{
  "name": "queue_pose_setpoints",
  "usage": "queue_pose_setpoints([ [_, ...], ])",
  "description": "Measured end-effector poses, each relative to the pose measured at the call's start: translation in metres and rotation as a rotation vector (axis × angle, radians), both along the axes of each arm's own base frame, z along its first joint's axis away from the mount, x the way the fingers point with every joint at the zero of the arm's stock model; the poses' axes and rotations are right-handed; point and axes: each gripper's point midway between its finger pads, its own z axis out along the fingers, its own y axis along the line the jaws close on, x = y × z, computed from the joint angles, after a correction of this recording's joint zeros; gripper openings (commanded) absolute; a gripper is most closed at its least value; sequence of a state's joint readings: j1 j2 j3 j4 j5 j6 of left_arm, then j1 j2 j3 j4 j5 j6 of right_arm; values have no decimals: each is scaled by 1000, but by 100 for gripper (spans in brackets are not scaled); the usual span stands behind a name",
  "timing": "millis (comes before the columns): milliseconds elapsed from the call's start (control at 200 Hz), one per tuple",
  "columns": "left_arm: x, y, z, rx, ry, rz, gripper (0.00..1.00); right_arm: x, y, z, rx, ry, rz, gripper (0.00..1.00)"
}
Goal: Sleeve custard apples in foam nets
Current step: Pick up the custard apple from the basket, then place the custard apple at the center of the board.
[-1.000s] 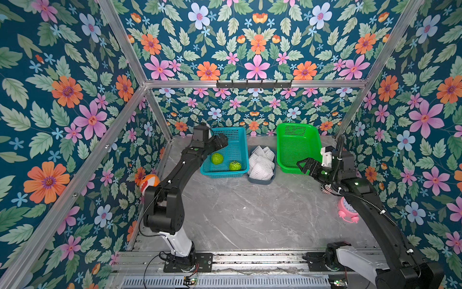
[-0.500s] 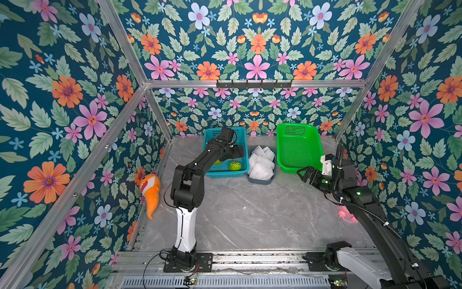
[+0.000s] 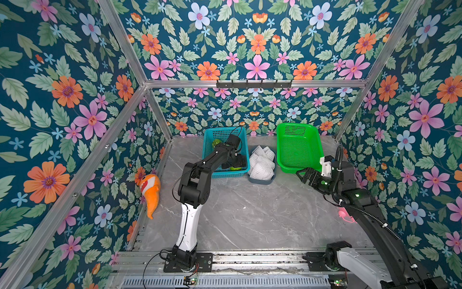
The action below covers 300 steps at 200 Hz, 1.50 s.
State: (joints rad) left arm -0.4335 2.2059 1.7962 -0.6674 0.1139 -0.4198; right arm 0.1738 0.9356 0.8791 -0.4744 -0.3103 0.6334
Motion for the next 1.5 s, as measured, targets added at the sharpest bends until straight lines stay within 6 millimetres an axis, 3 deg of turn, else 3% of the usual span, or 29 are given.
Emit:
queue_pose_setpoints([
  [280,-6,8,-5,44,10,3,66,-2,0,2,13,-6,-9,98],
  [415,-8,14,5,71,-11,-6,56,-3,-1,-4,15,7,-12,97],
  [505,-11,18,15,83,-25,-15,54,-3,-1,-7,17,16,-14,97],
  [625,-11,22,37,94,-66,-22,53,-4,0,-8,21,22,-12,97],
  [880,-21,22,111,38,-194,-46,54,-4,4,-12,31,39,4,96],
  [1010,-50,10,127,-36,-198,-96,54,-5,6,-14,35,48,13,96],
  [1215,-114,-17,123,-121,-182,-197,55,-6,11,-23,36,77,33,96],
  [1410,-189,-46,79,-187,-108,-308,55,-7,12,-40,37,130,32,96],
  [1500,-213,-58,57,-184,-74,-355,55,-6,14,-42,38,136,36,96],
])
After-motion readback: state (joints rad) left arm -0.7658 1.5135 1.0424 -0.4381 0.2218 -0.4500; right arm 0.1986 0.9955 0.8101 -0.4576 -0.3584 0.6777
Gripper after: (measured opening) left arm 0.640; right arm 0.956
